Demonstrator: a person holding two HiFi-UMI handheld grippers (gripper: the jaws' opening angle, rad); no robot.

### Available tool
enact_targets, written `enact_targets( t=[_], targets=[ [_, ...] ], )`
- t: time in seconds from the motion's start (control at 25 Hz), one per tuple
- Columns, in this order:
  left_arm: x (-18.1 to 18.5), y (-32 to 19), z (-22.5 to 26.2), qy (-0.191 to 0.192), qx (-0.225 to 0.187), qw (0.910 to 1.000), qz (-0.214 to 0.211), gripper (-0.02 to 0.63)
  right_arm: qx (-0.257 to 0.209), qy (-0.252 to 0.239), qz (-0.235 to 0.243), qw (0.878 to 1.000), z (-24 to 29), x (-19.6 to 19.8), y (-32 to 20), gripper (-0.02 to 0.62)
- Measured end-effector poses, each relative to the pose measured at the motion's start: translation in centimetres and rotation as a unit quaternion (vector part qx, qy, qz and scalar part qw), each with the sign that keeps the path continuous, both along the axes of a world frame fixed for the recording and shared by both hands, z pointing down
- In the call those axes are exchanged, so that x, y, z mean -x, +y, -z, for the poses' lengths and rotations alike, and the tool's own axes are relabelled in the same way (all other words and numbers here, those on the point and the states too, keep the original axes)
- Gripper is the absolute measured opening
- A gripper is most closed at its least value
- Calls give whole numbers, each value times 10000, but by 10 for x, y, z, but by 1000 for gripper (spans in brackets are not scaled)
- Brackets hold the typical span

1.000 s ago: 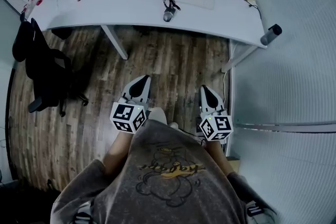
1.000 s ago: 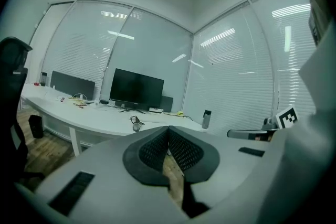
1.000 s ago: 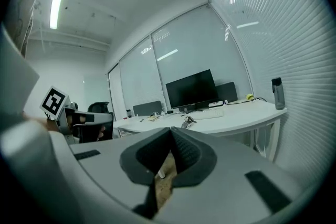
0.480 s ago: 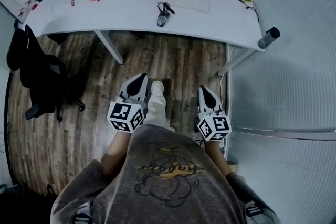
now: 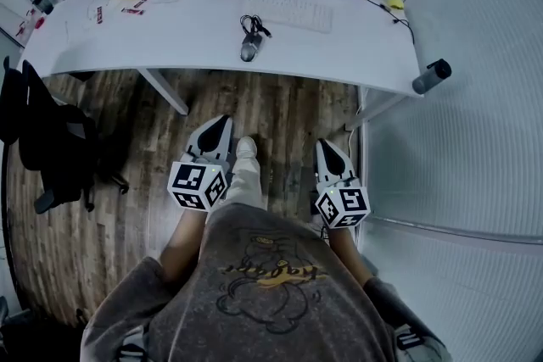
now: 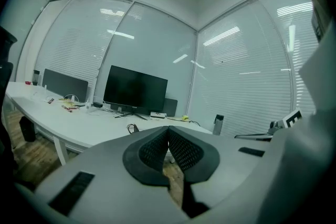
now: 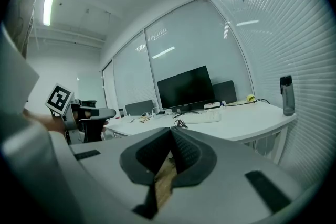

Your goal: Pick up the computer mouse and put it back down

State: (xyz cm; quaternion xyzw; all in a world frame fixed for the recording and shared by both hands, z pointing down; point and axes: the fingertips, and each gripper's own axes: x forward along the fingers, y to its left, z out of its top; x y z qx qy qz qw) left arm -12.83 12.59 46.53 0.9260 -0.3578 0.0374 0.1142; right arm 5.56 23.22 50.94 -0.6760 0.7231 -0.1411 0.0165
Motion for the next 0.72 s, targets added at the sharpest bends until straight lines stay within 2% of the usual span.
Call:
enact_targets(
  t=[0.4, 0.72],
  targets=[
    [-40, -98, -3, -33, 82, 9999, -147, 18, 62, -22, -132, 9999, 1, -33, -87, 6],
    [-61, -188, 3, -101, 195, 9995, -242, 18, 108, -69, -177, 9998, 13, -49, -178, 6]
  ],
)
